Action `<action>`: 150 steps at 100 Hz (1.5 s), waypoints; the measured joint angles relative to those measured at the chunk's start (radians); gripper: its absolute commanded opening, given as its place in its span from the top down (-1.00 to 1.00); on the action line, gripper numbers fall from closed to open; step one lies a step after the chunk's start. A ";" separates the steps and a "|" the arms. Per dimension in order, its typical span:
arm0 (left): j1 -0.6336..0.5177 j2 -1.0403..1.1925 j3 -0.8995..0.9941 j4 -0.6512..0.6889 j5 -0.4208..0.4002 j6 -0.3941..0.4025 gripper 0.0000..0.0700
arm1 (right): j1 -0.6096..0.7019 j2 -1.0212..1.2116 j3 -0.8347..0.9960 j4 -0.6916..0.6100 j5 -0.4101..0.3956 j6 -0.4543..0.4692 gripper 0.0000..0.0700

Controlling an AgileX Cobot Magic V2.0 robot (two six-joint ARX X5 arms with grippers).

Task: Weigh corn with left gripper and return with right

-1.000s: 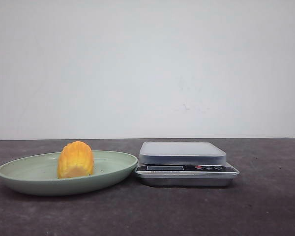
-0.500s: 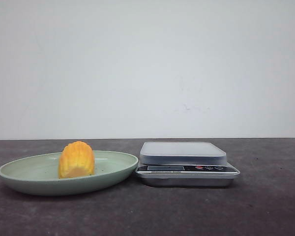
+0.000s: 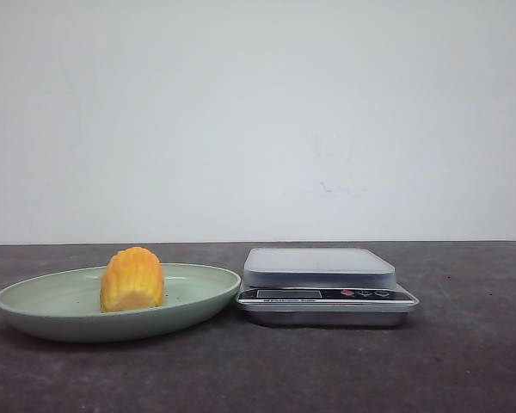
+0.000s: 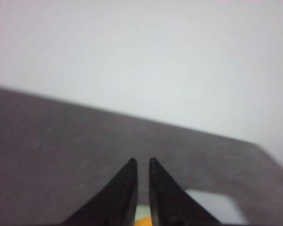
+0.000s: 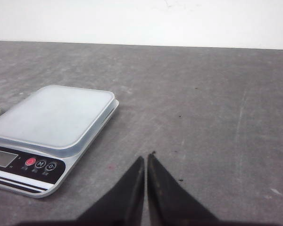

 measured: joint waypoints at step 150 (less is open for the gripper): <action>0.071 -0.240 -0.560 0.229 0.018 0.304 1.00 | 0.000 0.000 0.000 0.000 0.000 0.000 0.99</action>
